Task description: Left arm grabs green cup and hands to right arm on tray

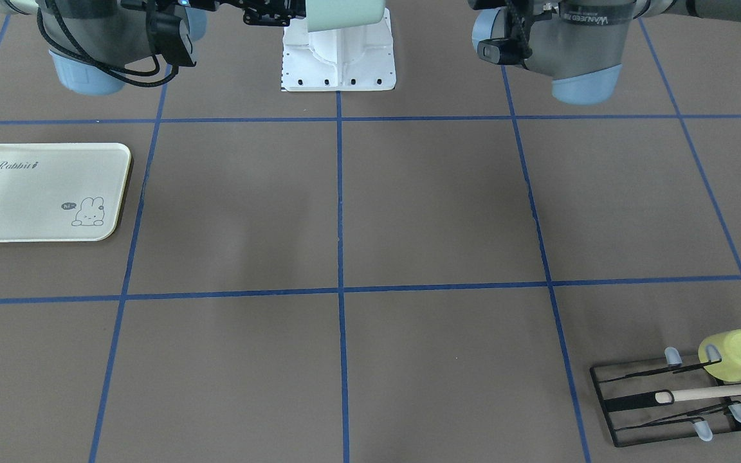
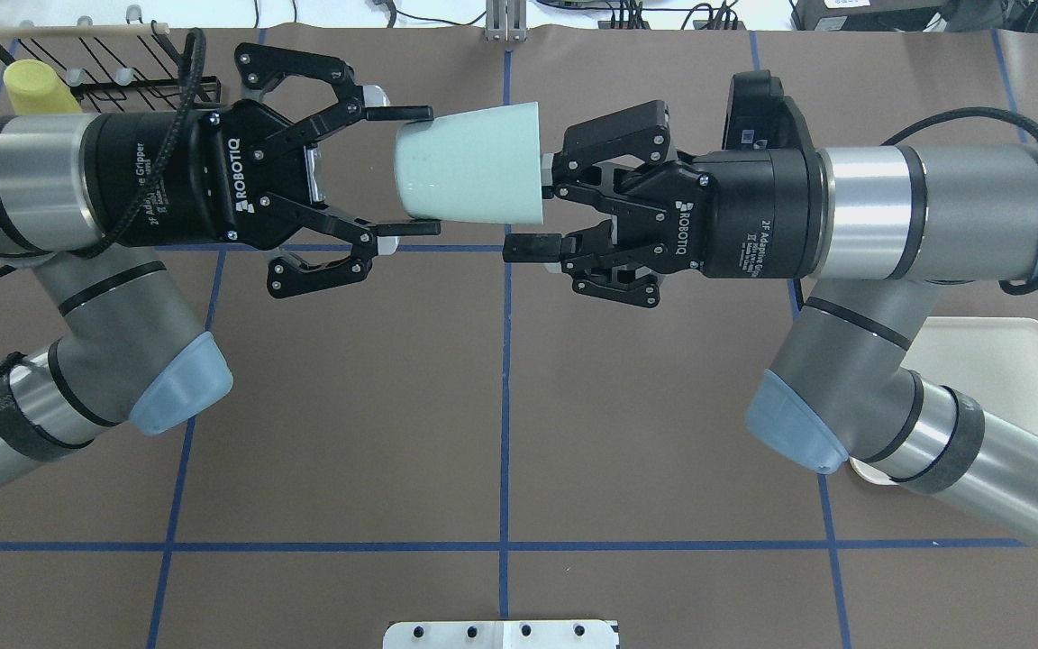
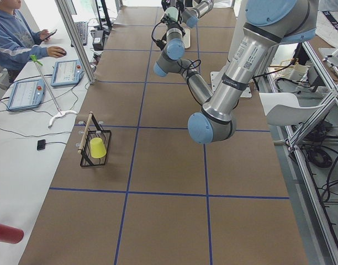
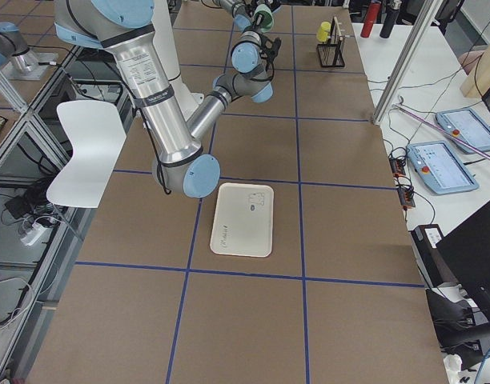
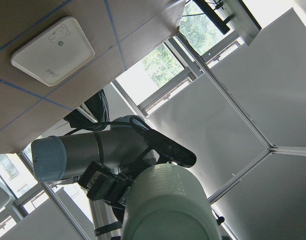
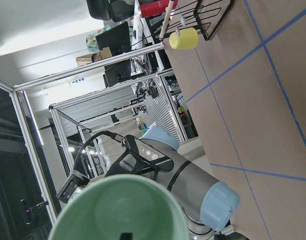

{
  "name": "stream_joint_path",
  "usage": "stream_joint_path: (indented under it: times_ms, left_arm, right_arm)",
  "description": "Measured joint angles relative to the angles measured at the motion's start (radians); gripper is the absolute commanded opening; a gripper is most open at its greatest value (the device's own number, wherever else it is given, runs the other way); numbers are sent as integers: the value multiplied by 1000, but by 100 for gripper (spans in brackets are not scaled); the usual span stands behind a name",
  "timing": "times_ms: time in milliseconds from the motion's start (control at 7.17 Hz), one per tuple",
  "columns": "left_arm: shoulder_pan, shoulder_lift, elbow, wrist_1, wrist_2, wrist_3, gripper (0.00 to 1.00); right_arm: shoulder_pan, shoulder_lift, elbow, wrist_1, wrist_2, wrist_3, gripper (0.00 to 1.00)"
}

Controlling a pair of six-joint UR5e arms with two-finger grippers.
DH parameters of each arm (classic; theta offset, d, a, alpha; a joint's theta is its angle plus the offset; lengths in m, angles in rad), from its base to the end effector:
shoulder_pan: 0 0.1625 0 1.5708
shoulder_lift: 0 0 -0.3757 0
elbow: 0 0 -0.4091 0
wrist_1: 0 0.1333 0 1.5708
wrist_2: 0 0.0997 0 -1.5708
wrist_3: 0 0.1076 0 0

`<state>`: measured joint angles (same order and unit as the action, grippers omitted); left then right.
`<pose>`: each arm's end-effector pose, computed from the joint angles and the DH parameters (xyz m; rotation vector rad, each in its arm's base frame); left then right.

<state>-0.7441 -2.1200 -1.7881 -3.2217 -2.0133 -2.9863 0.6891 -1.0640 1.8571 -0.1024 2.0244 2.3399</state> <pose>0.2945 -0.3897 0.0603 -0.9715 2.1714 -0.5404 -0.3160 -0.3720 0.0610 -0.3245 -2.1733 0.3093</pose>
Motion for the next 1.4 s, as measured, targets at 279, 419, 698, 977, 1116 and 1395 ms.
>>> stream_joint_path:
  times_ms: [279, 419, 698, 977, 1116, 1395]
  left_arm:
    - [7, 1, 1, -1, 11, 4, 100]
    - [8, 2, 1, -2, 18, 6, 100]
    - [7, 7, -7, -1, 18, 8, 100]
    - [0, 31, -27, 1, 10, 22, 100]
    - [-13, 63, -41, 6, 9, 71, 100]
    - [-83, 116, -51, 49, -5, 188, 100]
  right_arm:
    - [1, -2, 1, 12, -5, 10, 0]
    - [2, -6, 2, 21, -5, 13, 0]
    - [4, -14, 10, 30, -7, 33, 0]
    - [9, -45, 27, 50, -7, 45, 0]
    - [17, -84, 40, 68, -4, 46, 0]
    - [69, -189, 47, 73, 55, 30, 0]
